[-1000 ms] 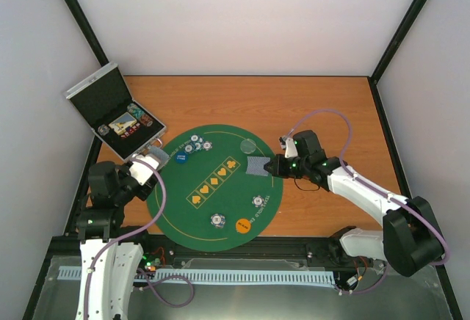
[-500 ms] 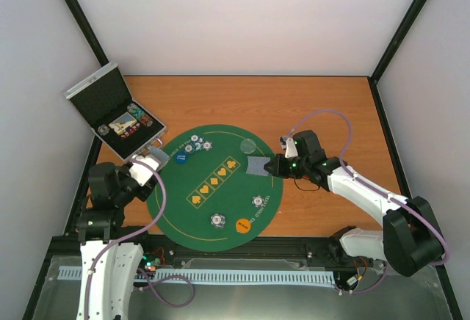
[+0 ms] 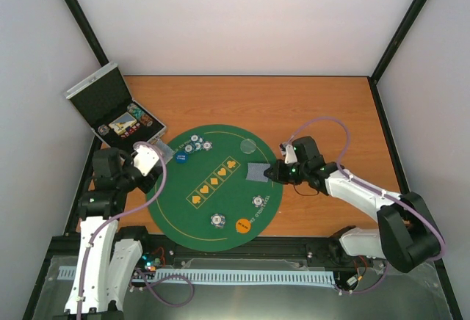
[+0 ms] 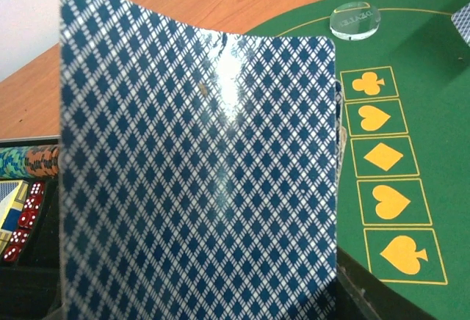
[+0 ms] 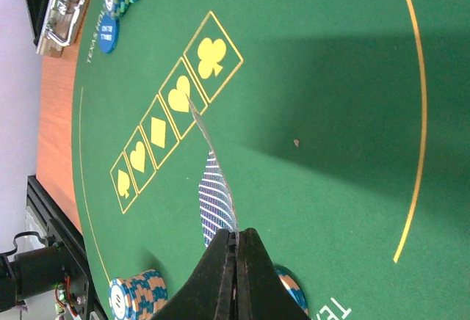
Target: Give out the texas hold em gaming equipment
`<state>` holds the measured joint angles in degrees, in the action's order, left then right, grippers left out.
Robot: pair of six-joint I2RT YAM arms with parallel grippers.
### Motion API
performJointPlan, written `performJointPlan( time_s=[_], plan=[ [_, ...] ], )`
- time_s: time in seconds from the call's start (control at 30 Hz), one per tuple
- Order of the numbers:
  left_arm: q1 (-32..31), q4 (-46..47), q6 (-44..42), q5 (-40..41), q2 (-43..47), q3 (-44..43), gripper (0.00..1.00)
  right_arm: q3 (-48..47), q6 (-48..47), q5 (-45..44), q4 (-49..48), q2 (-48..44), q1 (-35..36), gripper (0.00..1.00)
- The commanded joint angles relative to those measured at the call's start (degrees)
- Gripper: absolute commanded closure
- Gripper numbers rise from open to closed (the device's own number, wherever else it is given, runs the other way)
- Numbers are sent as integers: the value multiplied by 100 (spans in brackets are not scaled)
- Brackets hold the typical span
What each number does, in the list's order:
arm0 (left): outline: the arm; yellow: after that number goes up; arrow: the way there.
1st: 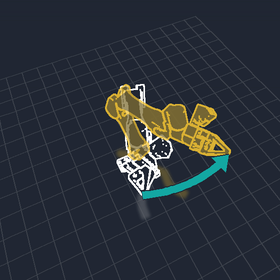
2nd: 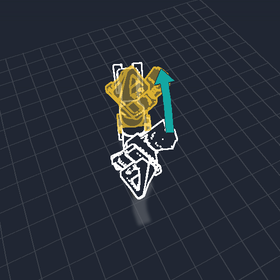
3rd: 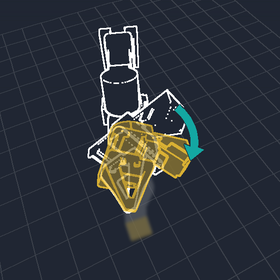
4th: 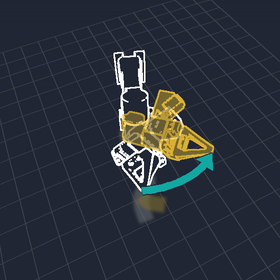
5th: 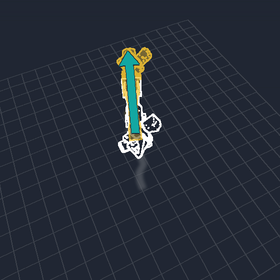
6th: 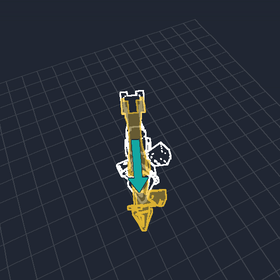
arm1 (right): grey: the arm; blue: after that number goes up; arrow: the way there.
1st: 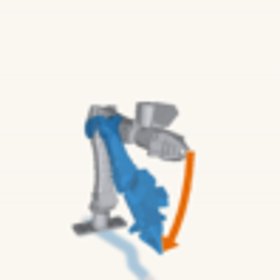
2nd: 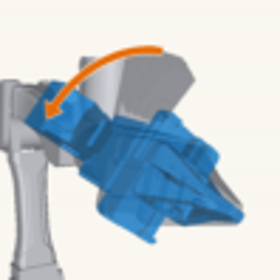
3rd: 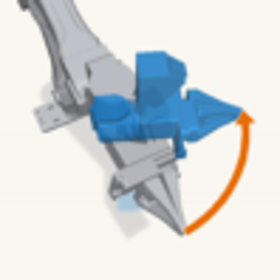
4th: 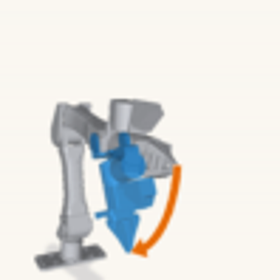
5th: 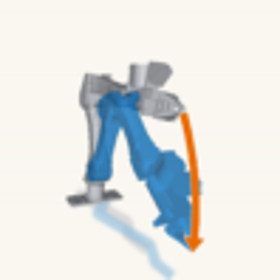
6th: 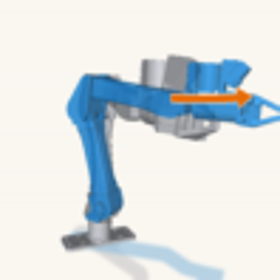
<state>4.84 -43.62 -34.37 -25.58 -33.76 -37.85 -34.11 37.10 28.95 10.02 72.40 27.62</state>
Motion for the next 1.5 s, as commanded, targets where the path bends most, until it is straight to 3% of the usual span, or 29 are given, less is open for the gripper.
performJointPlan(
  time_s=[0.0,0.63,1.47],
  plan=[
    [61,342,183,-238,46,-84,53,241,128,18,-413,128,-12,97],
    [69,433,430,-104,300,120,53,611,349,-157,-1258,958,-11,97],
    [70,439,400,-105,344,171,52,1245,903,-813,-1469,433,-11,97]
  ],
)
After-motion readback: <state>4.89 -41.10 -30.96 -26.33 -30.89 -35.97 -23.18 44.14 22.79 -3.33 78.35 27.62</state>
